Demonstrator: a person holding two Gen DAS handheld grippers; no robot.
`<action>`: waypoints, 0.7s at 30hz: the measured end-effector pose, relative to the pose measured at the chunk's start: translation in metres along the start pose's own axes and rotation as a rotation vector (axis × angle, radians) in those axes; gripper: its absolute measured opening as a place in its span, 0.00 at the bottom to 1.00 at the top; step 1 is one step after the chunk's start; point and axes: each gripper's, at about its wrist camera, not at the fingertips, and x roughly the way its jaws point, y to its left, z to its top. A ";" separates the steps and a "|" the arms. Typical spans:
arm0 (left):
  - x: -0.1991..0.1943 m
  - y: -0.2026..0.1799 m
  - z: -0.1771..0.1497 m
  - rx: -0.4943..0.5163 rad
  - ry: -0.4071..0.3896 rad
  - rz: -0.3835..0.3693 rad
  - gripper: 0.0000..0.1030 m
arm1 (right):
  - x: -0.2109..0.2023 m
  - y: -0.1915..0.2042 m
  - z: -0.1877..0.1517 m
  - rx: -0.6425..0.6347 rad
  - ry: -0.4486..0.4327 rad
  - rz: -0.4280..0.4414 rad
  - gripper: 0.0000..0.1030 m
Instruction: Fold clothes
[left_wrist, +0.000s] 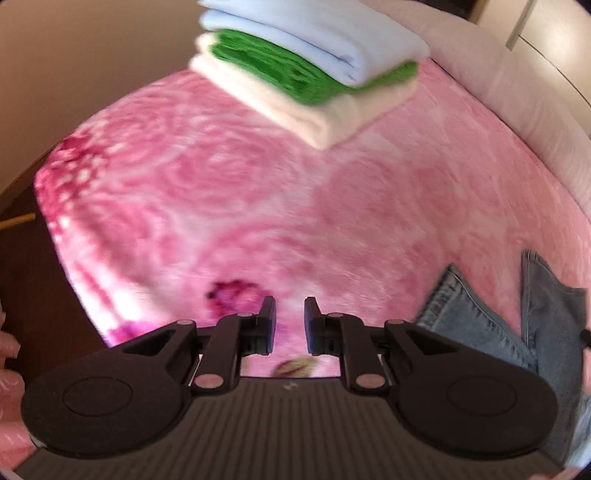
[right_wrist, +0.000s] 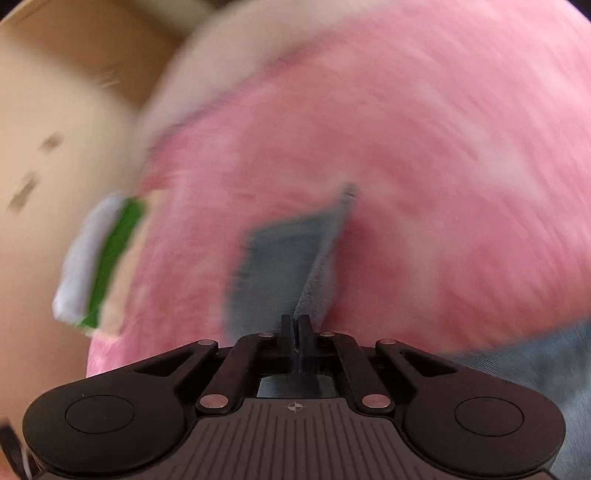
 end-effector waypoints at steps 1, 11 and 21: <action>-0.004 0.005 0.001 -0.008 -0.004 0.003 0.13 | -0.006 0.020 -0.003 -0.083 -0.024 0.031 0.00; -0.015 0.026 -0.008 -0.174 0.047 -0.146 0.13 | 0.017 0.141 -0.098 -0.795 0.297 0.124 0.31; 0.007 -0.001 -0.036 -0.372 0.209 -0.380 0.17 | -0.025 0.092 -0.143 -0.923 0.392 -0.242 0.33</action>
